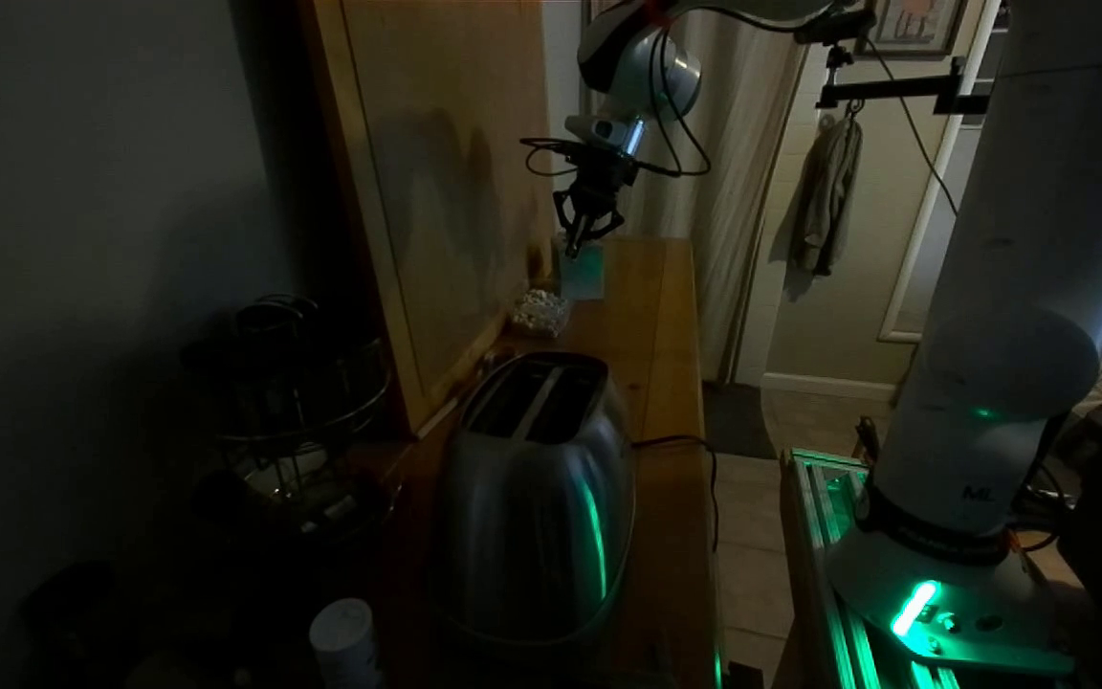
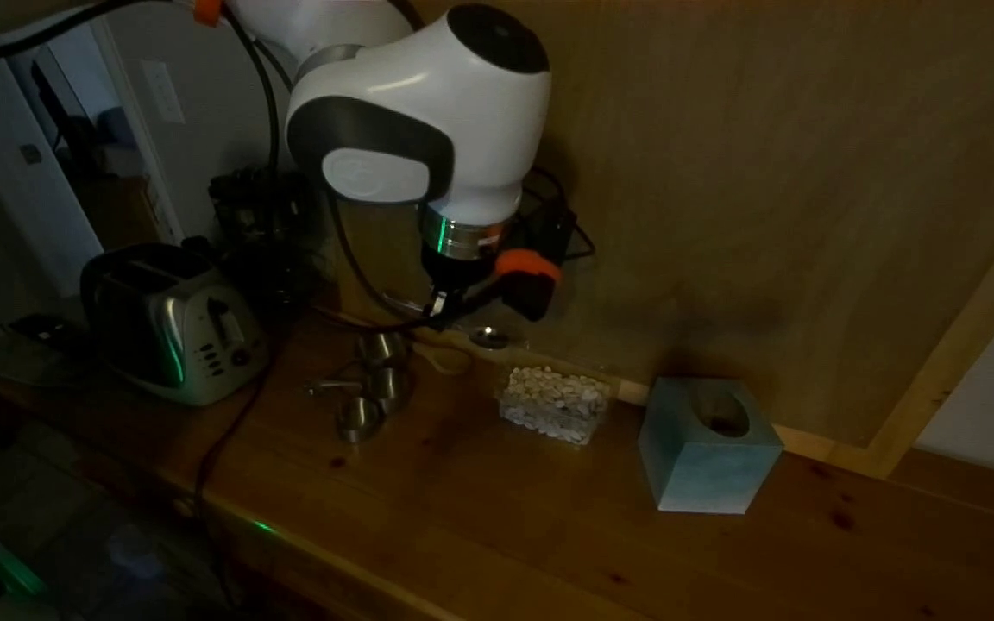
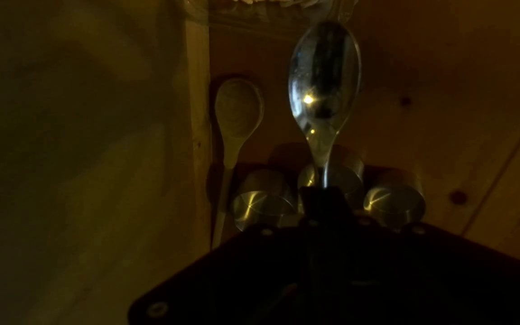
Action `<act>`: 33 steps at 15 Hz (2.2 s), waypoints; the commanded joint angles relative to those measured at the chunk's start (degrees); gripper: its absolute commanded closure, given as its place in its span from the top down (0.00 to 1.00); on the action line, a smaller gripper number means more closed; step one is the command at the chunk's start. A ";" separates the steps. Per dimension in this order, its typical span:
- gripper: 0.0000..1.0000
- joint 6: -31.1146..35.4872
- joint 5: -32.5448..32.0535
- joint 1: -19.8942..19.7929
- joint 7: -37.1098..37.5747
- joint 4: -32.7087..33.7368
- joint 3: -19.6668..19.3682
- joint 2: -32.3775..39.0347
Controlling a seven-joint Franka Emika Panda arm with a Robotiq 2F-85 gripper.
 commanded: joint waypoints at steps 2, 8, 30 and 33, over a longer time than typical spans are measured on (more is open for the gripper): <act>0.02 -3.86 5.30 -0.87 -2.12 5.12 0.57 5.37; 0.02 -4.34 10.14 -2.74 -2.42 9.48 1.82 10.62; 0.02 -8.59 22.10 -12.75 0.58 23.02 6.77 26.99; 0.02 -10.66 23.51 -14.26 0.66 24.05 7.80 28.52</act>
